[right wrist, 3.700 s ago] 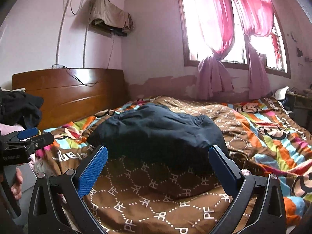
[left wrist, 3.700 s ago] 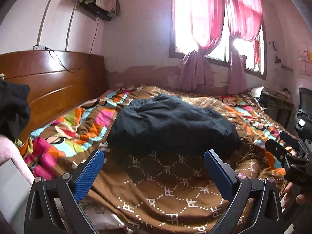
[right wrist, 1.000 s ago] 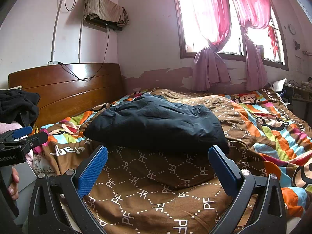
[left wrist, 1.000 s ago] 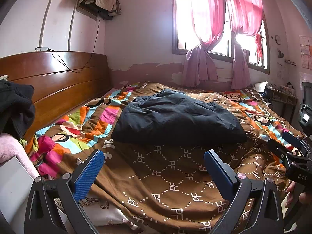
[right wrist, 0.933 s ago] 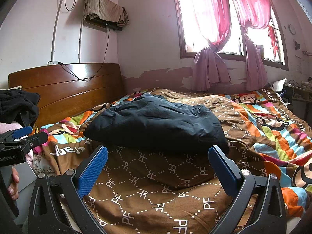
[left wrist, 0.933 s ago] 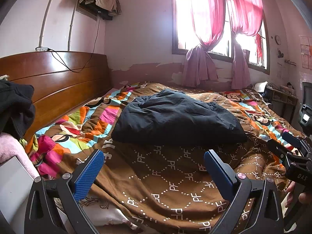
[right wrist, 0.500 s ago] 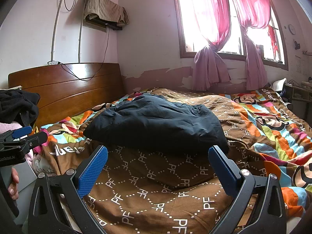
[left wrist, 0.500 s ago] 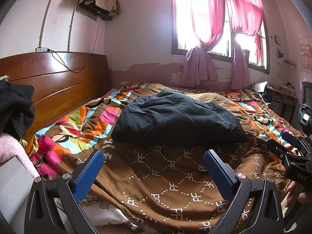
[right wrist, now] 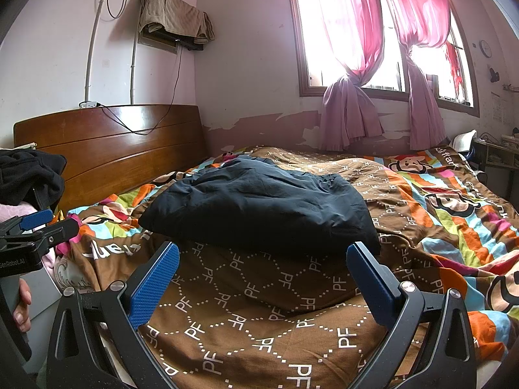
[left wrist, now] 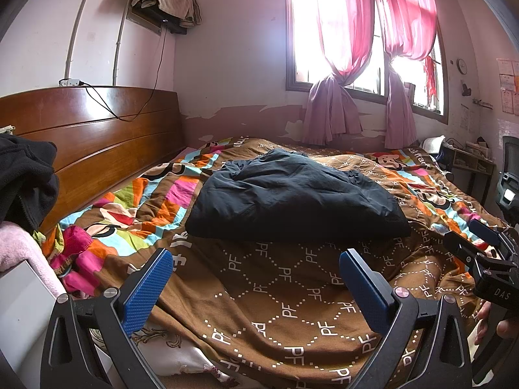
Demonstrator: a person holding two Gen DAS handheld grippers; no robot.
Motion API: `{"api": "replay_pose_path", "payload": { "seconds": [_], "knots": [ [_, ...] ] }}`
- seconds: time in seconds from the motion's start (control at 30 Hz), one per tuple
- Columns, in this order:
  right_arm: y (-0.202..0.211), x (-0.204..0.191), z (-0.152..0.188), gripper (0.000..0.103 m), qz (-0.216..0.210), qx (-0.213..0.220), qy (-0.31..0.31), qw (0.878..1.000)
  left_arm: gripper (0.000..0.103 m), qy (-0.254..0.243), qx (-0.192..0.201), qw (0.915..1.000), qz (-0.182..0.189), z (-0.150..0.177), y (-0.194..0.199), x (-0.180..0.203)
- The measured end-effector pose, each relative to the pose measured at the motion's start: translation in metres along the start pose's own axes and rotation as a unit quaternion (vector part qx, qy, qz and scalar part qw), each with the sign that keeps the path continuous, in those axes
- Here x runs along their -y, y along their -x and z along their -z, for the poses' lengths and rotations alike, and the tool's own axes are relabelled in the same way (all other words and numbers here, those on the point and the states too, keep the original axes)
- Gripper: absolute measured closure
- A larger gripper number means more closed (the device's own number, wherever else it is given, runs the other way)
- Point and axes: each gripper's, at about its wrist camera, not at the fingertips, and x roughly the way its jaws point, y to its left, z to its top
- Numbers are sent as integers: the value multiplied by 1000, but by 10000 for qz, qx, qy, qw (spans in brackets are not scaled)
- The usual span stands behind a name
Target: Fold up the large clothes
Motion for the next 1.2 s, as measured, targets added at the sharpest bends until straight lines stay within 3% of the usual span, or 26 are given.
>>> {"api": "replay_pose_path", "payload": {
  "seconds": [0.63,1.0,1.2],
  "knots": [
    [0,0,0,1,1,2,-1,10000,0,24,-44,10000,26,-2,-1,-2],
    [0,0,0,1,-1,-1,4,10000,0,301,-74,9992,-262,-3,-2,-14],
    [0,-1,0,1,8,-2,-4,10000,0,214,-29,9992,-333,-1,-2,-11]
  ]
}}
